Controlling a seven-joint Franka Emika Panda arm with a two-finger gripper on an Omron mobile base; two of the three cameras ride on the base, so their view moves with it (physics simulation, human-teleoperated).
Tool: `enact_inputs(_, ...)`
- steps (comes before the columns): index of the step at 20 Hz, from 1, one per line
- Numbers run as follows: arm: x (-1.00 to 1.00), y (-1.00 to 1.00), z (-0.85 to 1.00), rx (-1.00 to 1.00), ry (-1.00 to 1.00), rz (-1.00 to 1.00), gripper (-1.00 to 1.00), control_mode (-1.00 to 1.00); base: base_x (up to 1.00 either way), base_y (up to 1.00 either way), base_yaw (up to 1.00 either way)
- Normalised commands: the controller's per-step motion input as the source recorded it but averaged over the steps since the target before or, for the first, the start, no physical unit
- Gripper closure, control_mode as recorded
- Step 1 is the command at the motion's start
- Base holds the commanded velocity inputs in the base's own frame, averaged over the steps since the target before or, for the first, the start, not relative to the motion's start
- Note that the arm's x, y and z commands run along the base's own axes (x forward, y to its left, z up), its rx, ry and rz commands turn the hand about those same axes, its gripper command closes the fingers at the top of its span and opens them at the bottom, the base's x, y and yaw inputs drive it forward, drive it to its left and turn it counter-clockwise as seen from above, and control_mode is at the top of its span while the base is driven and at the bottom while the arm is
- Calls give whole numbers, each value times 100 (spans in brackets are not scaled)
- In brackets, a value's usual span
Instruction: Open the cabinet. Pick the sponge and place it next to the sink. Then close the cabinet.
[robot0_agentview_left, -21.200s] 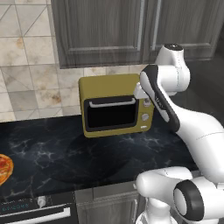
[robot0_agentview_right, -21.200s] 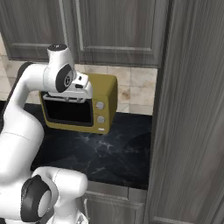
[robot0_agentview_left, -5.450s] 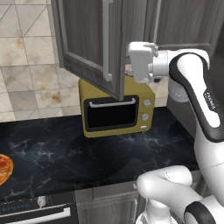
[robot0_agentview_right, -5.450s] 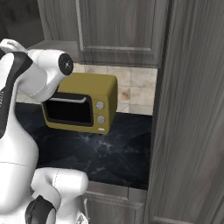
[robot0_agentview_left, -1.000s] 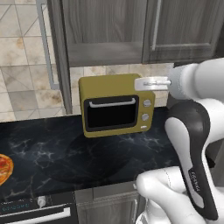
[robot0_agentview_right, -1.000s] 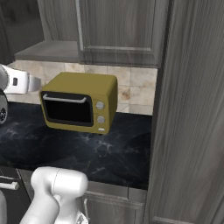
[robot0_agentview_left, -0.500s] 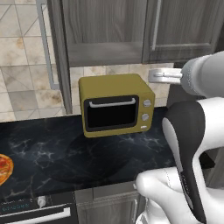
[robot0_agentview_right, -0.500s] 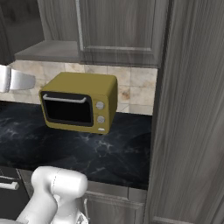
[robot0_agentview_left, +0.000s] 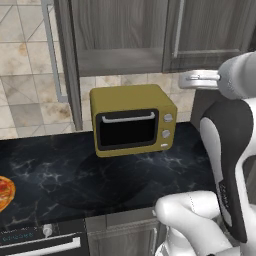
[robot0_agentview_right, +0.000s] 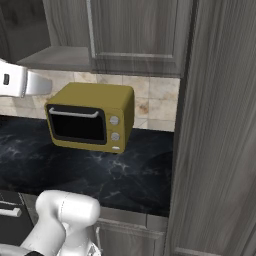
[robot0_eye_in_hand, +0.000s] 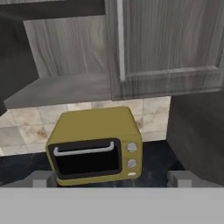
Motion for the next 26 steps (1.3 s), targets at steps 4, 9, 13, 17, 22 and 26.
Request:
enact_inputs(4,5,-27,0,0,-7,13,-100,-100,0,0,0)
enact_inputs(9,24,-13,2,0,-4,6,-100,-100,0,0,0)
enact_inputs(13,45,-10,2,0,0,0,-100,-100,0,0,0)
enact_inputs(17,57,-21,0,0,2,0,-100,-100,0,0,0)
enact_inputs(22,56,-29,11,0,10,0,-100,-100,0,0,0)
enact_inputs(26,55,-11,11,0,18,0,-100,-100,0,0,0)
